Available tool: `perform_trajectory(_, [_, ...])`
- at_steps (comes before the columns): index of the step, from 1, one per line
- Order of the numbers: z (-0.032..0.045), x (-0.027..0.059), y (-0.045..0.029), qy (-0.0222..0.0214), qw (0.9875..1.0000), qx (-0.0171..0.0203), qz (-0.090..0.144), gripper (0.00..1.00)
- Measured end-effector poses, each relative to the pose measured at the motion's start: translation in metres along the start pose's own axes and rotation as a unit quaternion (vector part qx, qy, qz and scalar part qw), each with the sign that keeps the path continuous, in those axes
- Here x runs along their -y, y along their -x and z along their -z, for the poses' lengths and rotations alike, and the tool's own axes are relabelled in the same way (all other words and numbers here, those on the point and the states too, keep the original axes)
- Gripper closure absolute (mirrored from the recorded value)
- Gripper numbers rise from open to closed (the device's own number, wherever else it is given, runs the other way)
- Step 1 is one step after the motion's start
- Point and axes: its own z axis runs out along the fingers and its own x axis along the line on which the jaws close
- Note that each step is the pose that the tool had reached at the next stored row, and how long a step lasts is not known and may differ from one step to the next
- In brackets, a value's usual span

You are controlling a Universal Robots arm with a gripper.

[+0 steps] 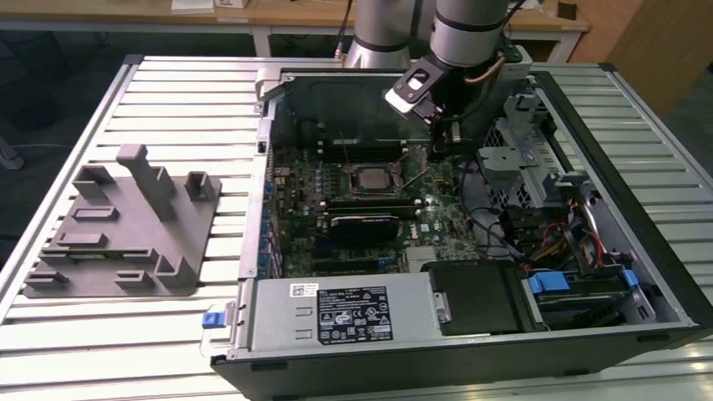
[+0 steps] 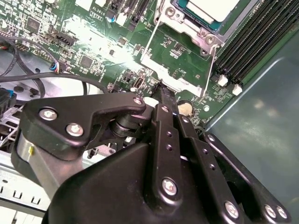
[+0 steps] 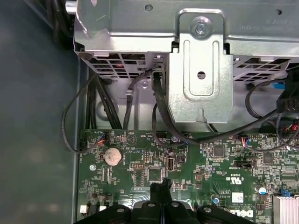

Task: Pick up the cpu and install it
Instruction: 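Close the cpu cover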

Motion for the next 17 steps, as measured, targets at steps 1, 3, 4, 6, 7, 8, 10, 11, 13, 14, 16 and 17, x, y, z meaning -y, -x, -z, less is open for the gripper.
perform_trajectory(1, [0.0,0.0,0.0,0.0,1.0,0.0001,0.0,0.89])
perform_trajectory(3, [-0.0001,0.0,0.0,0.0,1.0,0.0001,0.0,0.89])
perform_trajectory(4, [-0.0002,0.0,0.0,0.0,1.0,0.0,0.0,0.89])
perform_trajectory(6, [-0.0003,0.0001,0.0,0.0,1.0,0.0,0.0,0.89])
perform_trajectory(7, [-0.0004,0.0007,0.0,0.0,1.0,-0.0001,0.0,0.89])
perform_trajectory(8, [-0.0004,0.0018,0.0,0.0,1.0,-0.0001,0.0,0.89])
perform_trajectory(10, [0.0,0.0078,-0.0001,0.0,1.0,0.0001,-0.001,0.89])
perform_trajectory(11, [0.0001,0.0106,-0.0001,0.0,1.0,0.0,-0.001,0.89])
perform_trajectory(13, [0.0004,0.0169,-0.0002,0.0002,1.0,0.0,-0.002,0.89])
perform_trajectory(14, [0.0005,0.0202,-0.0003,0.0003,1.0,0.0001,-0.003,0.89])
perform_trajectory(16, [0.0008,0.0253,-0.0003,0.0004,1.0,0.0001,-0.004,0.89])
perform_trajectory(17, [0.0008,0.0265,-0.0003,0.0003,1.0,0.0,-0.004,0.89])
